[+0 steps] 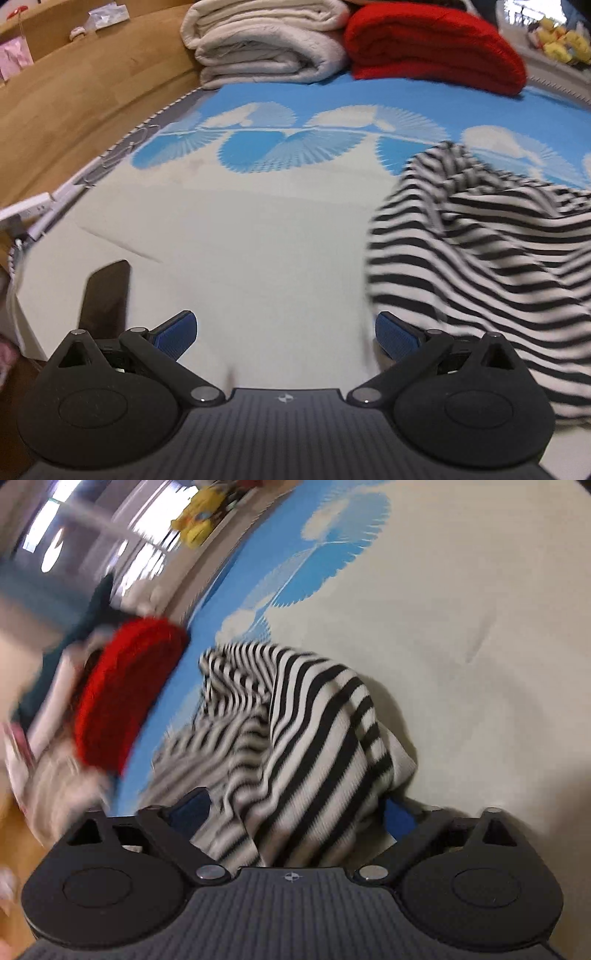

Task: Fold small clothes
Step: 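Grasp the bundle edge with the right gripper and roll it over, exposing white lining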

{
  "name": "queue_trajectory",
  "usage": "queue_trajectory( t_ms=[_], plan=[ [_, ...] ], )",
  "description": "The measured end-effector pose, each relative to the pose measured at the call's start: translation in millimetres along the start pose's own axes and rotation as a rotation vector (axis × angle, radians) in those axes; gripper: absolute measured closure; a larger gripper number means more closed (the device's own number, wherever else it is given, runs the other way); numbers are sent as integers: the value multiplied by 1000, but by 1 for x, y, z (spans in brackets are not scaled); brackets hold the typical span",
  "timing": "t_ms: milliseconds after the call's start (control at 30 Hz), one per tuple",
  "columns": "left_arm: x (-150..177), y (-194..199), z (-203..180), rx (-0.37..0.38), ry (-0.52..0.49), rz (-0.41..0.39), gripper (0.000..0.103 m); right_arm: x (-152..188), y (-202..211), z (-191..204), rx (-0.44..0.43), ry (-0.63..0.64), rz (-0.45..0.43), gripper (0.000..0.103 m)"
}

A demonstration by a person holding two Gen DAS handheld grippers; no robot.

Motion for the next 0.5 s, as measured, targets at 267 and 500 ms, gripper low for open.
queue_trajectory(
  t_ms=[267,500],
  plan=[
    [2,-27,18,34,96,114,0,-8,2,105,117,585,-97,81],
    [-8,-25,51,71,258,127,0,109,24,298,-80,1266,-238,81]
  ],
)
Point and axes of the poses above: each gripper's, at about its wrist camera, not at the fingertips, and y roughly against the way its jaws point, z to its left, x to its underside, the point moved 10 cm from there along -y, roughly the way its jaws point, and after that the axes turned 8 degrees about y, right-handed, at the moved point
